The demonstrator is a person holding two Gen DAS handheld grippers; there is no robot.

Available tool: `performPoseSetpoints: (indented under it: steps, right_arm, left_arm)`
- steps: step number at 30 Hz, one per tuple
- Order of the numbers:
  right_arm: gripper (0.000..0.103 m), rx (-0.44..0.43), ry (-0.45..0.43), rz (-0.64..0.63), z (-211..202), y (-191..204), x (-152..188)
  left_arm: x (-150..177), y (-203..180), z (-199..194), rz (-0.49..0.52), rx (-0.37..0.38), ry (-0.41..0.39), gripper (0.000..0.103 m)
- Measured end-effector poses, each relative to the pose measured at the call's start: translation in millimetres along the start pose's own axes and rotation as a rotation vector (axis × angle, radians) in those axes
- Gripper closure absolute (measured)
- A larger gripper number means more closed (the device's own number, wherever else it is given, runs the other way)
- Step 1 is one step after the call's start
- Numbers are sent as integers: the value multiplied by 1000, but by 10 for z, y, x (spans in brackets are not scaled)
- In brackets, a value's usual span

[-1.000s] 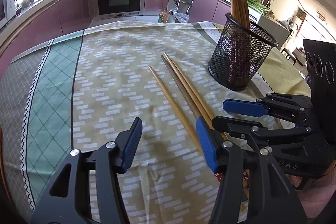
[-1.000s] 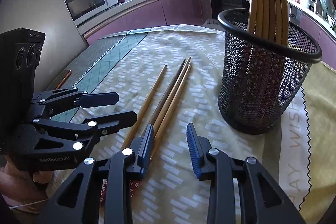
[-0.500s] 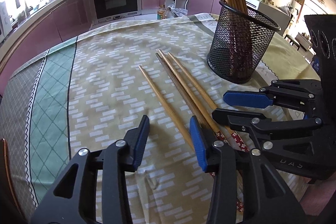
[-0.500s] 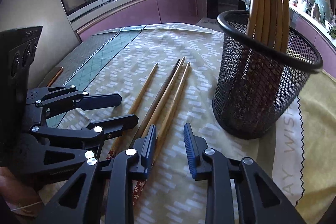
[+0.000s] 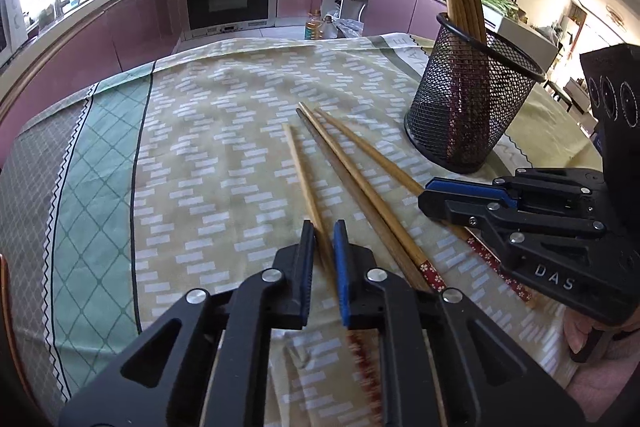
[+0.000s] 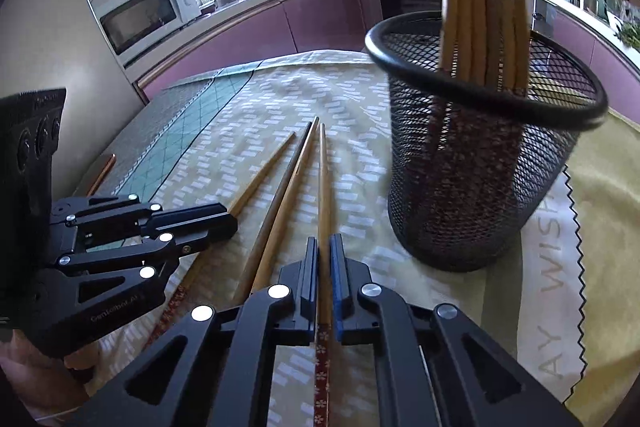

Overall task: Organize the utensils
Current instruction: 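Lower the left gripper onto a loose chopstick and close while the right gripper grasps another, then raise the left gripper's chopstick upright toward the cup while the right gripper raises its own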

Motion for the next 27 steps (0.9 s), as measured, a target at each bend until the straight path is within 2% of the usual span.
performPoseSetpoints:
  steps: [6,9,15,18,22,24,27]
  right_arm:
    - [98,-57,-10,-37,-141,86,30]
    - [98,-71,12,-70,-149,145,67]
    - [97,-50,63,-110,-90,166,144]
    - [93,-31,72,-132,-57,174,141]
    - [93,-22,71,-137,-20,177,100]
    - [93,-19,70,-135,6,175,68]
    - [93,-21,69,-133,48,187,21]
  left_arm:
    - [45,-40,-112,-10,35,-17,95]
    - [60,-77,-138,0,54,-17,95]
    - [109,-103,-81,25,70,17,95]
    - [115,-107,-48,32,86,24,92]
    - [83,-101,-16,31,100,28,91]
    - [63,-109,-2,29,118,34,86]
    - [33,-116,30,47,104,38,87]
Point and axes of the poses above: each gripper's, at about its wrist camera, not at the fingertips, and z roughly the way its jaws point, y to its left, x to its underside, the point moved 10 cm from there along z, roughly the way its jaws point, and after that the axes turned 5 degrees about z, right-handed, at the moved point
